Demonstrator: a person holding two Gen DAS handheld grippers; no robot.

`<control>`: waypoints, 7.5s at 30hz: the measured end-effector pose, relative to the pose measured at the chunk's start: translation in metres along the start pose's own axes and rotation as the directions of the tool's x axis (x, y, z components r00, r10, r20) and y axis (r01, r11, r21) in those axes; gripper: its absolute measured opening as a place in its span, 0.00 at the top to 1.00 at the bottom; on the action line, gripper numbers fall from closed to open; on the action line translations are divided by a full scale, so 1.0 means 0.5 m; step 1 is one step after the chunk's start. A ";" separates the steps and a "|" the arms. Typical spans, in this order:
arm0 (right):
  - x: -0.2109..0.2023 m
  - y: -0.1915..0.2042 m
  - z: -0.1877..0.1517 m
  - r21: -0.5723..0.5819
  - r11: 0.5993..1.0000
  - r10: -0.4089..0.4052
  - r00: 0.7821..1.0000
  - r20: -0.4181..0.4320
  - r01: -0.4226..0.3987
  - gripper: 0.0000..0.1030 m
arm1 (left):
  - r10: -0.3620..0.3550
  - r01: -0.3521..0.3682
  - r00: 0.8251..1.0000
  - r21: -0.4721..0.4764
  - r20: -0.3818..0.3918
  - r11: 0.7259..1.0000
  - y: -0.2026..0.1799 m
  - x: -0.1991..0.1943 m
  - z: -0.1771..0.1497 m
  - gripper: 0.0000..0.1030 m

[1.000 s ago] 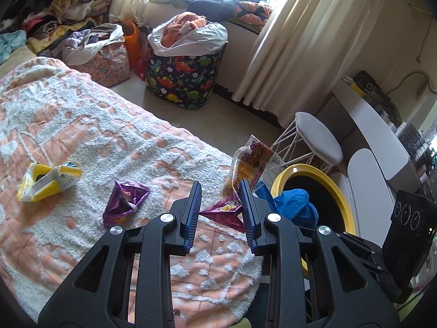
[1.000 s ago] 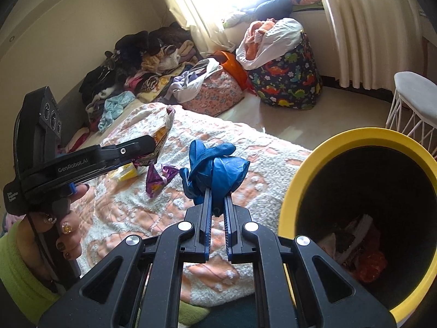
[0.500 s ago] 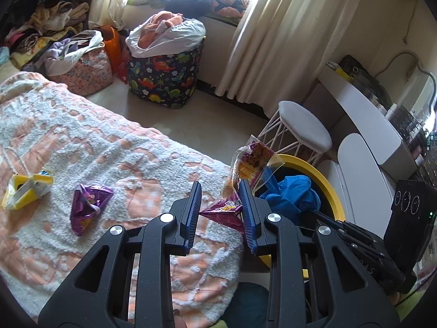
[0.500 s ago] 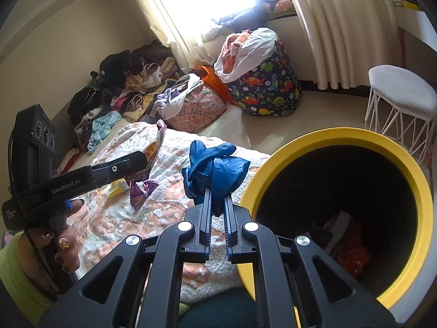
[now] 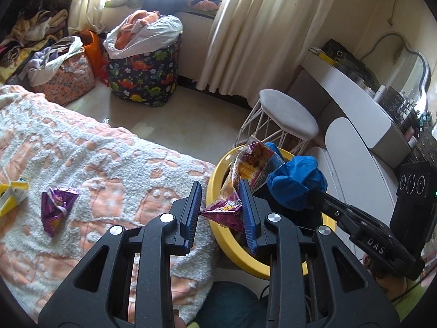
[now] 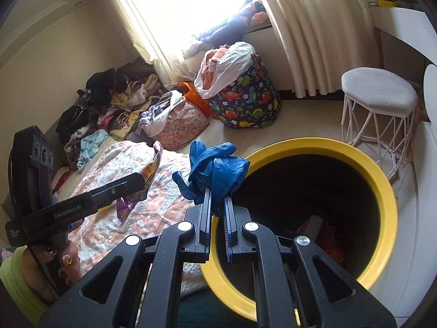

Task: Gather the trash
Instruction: 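Carry the blue plastic with the right gripper while the left carries the purple wrapper over the bin, then open the right gripper to drop the blue plastic into the bin while the left releases the wrapper, then move both tools back toward the yellow snack bag and purple wrapper on the bed, then grasp the purple wrapper with the right gripper while the left grasps the yellow snack bag, then carry the purple wrapper with the right gripper while the left carries the yellow bag over the bin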

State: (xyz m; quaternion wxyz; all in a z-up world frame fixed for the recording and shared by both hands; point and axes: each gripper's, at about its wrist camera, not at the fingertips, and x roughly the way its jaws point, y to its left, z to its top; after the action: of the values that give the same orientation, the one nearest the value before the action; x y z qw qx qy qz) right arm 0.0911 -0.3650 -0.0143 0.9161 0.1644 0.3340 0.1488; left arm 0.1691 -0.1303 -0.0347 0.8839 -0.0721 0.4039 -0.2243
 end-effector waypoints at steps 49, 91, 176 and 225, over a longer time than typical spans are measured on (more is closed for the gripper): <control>-0.054 -0.183 -0.014 0.236 0.958 -0.167 0.986 0.004 0.162 0.90 | -0.053 0.086 0.981 0.171 -0.186 0.982 -0.157 0.149 -0.062 0.78; -0.052 -0.106 -0.002 0.164 0.978 -0.139 0.989 0.052 0.129 0.29 | 0.137 -0.141 0.990 0.152 0.034 0.978 -0.094 0.060 -0.046 0.11; 0.522 0.406 -0.090 -0.193 0.963 0.091 0.900 -0.426 -0.189 0.69 | 0.363 -0.261 0.930 -0.599 0.053 0.757 0.610 -0.142 -0.130 0.49; 0.193 0.137 -0.004 -0.063 0.997 0.036 0.989 -0.140 -0.046 0.74 | 0.164 -0.142 0.982 -0.202 0.094 0.969 0.210 -0.043 -0.015 0.86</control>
State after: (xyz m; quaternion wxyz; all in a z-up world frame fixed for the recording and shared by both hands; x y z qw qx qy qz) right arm 0.1493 -0.2657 -0.0428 0.8923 0.1299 0.3886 0.1897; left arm 0.1869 -0.0268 -0.0575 0.9081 -0.1391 0.3791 -0.1106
